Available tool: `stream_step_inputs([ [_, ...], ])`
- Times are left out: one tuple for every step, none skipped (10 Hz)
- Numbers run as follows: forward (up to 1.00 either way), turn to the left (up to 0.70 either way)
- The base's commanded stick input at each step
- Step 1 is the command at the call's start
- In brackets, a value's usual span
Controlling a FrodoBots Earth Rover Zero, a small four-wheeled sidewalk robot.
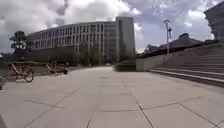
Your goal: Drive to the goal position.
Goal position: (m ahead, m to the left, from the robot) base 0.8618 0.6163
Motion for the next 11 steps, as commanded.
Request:
stream_step_inputs([
  [1.00,-0.20],
  [1.00,-0.31],
  [1.00,-0.05],
  [1.00,0.00],
  [1.00,0.00],
  [1.00,0.00],
  [1.00,0.00],
  [1.00,0.00],
  [1.00,0.00],
  [1.00,0.00],
  [1.00,0.00],
])
